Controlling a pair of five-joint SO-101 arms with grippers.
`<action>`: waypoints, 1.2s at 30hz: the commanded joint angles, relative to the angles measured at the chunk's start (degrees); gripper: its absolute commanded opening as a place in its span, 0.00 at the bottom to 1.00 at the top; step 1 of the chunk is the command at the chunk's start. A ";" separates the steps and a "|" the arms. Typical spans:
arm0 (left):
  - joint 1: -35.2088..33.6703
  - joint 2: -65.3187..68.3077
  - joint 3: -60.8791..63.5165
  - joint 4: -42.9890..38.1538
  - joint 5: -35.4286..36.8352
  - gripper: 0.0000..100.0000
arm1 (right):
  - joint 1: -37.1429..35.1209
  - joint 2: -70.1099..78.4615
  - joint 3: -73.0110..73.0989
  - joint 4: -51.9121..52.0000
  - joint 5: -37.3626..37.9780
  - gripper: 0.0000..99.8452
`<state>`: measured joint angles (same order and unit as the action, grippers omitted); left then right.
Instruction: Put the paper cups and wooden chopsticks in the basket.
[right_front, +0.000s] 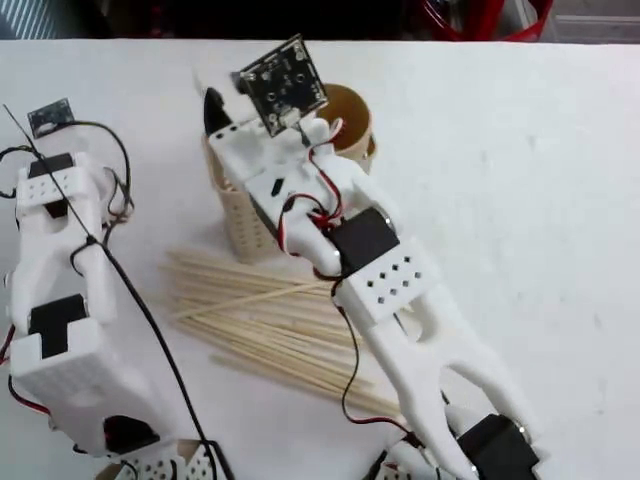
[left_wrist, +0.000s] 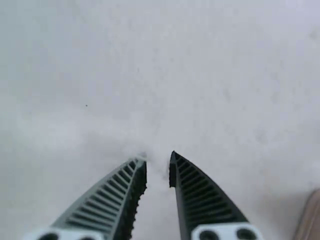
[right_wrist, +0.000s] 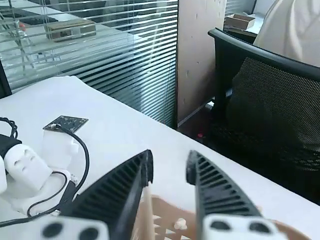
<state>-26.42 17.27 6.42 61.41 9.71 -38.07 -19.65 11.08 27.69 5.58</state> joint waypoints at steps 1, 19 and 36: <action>-0.13 -0.40 -0.26 -0.79 0.70 0.09 | 0.66 -5.85 -0.53 3.74 0.09 0.18; -0.04 -0.40 -0.18 -0.62 0.70 0.09 | 3.03 -12.26 6.77 63.96 39.74 0.19; 0.04 -0.31 -0.09 -0.70 0.70 0.09 | 33.54 -9.45 41.49 34.07 61.10 0.19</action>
<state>-26.42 17.27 6.59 61.41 9.71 -6.51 -28.97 49.05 67.25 63.78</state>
